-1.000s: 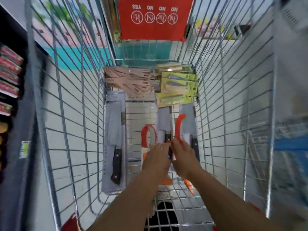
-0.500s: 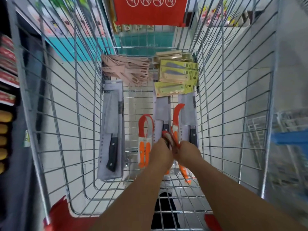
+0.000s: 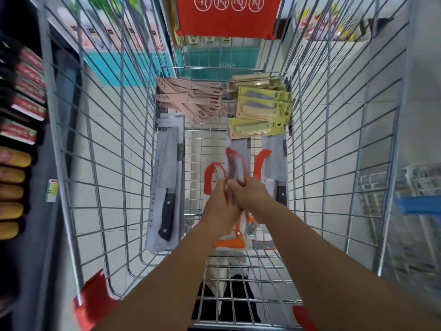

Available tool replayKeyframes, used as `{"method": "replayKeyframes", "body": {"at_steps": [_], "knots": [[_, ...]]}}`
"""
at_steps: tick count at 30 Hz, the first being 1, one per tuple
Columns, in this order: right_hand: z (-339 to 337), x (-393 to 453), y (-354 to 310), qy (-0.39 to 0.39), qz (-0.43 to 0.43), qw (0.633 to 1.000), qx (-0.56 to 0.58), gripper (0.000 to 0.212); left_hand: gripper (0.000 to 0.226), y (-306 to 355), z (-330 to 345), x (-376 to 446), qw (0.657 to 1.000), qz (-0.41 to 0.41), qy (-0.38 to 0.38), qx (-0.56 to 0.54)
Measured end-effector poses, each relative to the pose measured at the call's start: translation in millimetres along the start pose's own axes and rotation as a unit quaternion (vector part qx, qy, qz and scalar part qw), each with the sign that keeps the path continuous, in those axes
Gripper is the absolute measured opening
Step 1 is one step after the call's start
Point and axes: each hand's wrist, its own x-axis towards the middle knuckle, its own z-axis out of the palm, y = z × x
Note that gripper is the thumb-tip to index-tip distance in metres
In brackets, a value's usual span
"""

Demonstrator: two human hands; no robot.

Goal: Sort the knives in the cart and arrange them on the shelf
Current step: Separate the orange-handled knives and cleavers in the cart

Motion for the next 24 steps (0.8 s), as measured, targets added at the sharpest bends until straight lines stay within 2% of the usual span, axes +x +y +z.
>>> {"method": "replayKeyframes", "body": {"at_steps": [3, 4, 5, 7, 9, 12, 14, 16, 18, 20, 22, 24], "knots": [[22.1, 6.1, 0.4, -0.014, 0.006, 1.0, 0.004, 0.022, 0.015, -3.6, -6.9, 1.7, 0.999, 0.037, 0.02, 0.027], [27.0, 7.1, 2.7, -0.014, 0.01, 1.0, 0.014, 0.025, 0.019, -10.2, -7.9, 7.4, 0.999, 0.013, 0.027, 0.032], [30.4, 7.6, 5.6, -0.014, 0.016, 0.999, 0.026, 0.029, 0.026, -17.2, -9.2, 11.1, 0.995, 0.015, 0.038, 0.086], [34.3, 6.6, 13.8, -0.016, 0.017, 0.999, 0.023, 0.032, 0.042, -27.5, -8.1, 15.8, 0.987, -0.029, 0.037, 0.154], [33.7, 6.4, 22.9, -0.014, -0.024, 0.998, -0.051, 0.024, 0.051, -31.9, -10.0, 16.2, 0.977, -0.064, 0.065, 0.192], [24.1, 9.7, 32.3, 0.095, -0.065, 0.982, -0.147, 0.012, 0.055, -36.4, -10.6, 13.7, 0.952, -0.081, 0.083, 0.283], [12.7, 10.7, 34.3, 0.182, -0.035, 0.969, -0.165, 0.029, 0.053, -36.4, -10.1, 12.1, 0.939, -0.069, 0.099, 0.321], [3.2, 11.4, 38.5, 0.2, 0.01, 0.963, -0.182, 0.051, 0.055, -32.8, -7.1, 12.5, 0.937, -0.031, 0.117, 0.328], [0.0, 14.2, 43.0, 0.169, 0.021, 0.966, -0.194, 0.058, 0.058, -28.3, 0.0, 17.4, 0.941, 0.019, 0.092, 0.325], [0.3, 18.7, 48.0, 0.148, 0.015, 0.972, -0.183, 0.058, 0.055, -25.3, 10.6, 23.3, 0.944, 0.055, 0.037, 0.324], [-0.3, 22.9, 51.2, 0.147, 0.014, 0.976, -0.163, 0.051, 0.053, -25.5, 20.0, 27.0, 0.939, 0.065, -0.016, 0.338], [-3.8, 24.5, 52.6, 0.141, 0.018, 0.978, -0.155, 0.046, 0.052, -29.0, 27.8, 30.2, 0.934, 0.06, -0.029, 0.351]]}}
